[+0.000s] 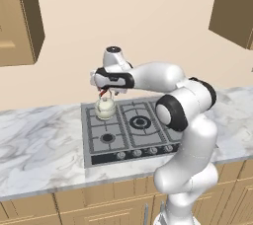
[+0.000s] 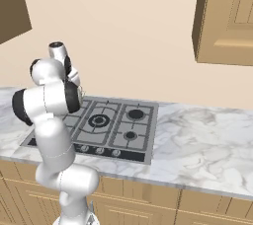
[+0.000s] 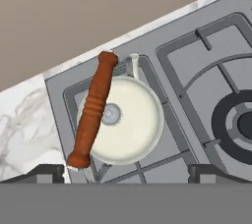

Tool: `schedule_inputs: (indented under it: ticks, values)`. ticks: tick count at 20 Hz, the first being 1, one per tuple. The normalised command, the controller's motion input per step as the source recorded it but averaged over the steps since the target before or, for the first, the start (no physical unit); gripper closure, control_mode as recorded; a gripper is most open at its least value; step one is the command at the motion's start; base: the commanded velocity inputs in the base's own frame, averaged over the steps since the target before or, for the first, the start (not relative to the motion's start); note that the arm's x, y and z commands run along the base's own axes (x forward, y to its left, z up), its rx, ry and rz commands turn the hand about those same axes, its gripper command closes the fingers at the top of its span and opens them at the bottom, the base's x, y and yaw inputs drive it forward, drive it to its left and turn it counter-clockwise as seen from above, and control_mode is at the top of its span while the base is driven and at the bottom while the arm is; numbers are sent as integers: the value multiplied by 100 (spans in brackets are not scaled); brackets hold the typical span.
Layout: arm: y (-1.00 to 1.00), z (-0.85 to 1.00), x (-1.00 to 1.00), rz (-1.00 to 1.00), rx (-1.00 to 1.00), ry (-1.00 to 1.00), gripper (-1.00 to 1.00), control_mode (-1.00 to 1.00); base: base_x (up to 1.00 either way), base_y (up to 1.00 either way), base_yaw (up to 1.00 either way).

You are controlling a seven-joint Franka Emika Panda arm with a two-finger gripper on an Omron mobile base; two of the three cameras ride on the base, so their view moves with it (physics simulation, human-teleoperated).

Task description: The kettle is done boiling. Turn off the stove, then wait for 300 timesteps before moving the kettle to the dining table.

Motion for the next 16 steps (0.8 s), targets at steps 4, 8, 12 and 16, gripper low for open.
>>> schedule_inputs:
  ticks: [4,8,12,16]
  values:
    - [6,-12,20,0,0,3,-100,-100,0,0,0]
    - [9,-10,13,0,0,1,-100,-100,0,0,0]
    - [9,-13,12,0,0,0,-100,-100,0,0,0]
    - [5,-17,10,0,0,0,-100,-100,0,0,0]
